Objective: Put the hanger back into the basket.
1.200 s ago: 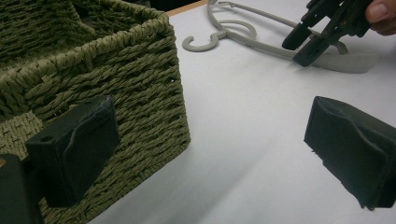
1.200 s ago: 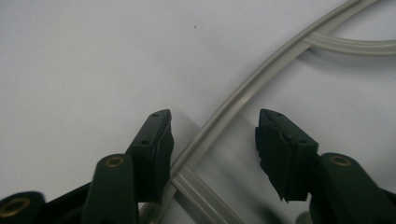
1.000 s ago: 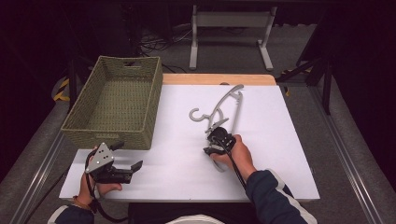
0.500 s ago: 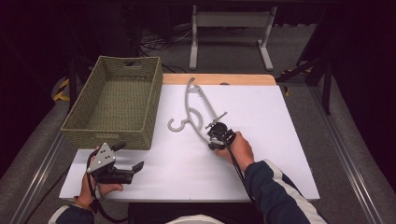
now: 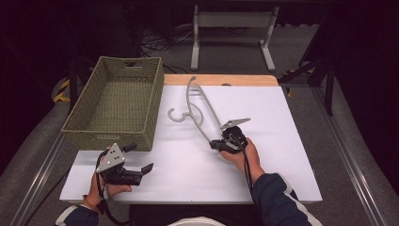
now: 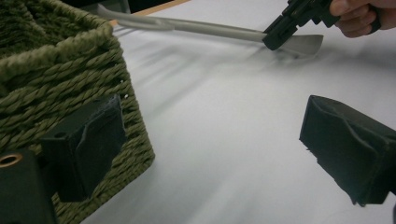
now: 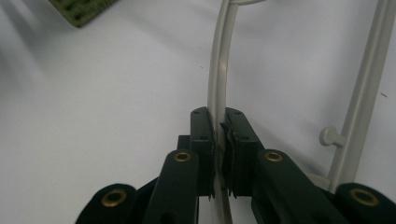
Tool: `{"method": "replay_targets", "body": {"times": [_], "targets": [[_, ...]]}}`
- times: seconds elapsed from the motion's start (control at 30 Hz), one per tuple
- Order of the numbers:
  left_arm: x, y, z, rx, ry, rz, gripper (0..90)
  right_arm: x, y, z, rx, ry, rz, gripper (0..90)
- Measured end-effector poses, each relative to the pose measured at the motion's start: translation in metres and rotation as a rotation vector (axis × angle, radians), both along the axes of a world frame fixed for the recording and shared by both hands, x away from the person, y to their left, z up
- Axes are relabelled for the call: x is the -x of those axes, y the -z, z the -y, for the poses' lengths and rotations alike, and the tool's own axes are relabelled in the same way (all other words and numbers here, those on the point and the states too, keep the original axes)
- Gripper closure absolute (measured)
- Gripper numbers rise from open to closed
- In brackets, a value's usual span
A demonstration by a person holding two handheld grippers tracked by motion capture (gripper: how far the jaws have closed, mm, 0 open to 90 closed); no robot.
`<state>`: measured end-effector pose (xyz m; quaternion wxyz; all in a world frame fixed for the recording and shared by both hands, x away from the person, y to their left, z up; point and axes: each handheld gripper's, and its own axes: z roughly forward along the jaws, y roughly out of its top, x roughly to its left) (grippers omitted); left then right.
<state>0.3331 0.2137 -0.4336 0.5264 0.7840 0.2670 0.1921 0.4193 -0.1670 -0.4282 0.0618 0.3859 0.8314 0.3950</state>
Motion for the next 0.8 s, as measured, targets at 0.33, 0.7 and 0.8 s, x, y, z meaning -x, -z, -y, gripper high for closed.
{"method": "replay_targets", "body": {"times": [0.33,0.7,0.8], "targets": [[-0.010,-0.013,0.041,0.089,0.109,-0.014,9.3,0.017,-0.010,0.006,-0.213,-0.023,0.062,83.5],[-0.038,-0.030,0.094,0.223,0.151,-0.055,25.9,0.039,-0.020,0.009,-0.337,-0.071,0.125,83.4],[-0.042,-0.031,0.105,0.227,0.153,-0.054,31.8,0.041,-0.020,0.009,-0.353,-0.079,0.130,83.3]]}}
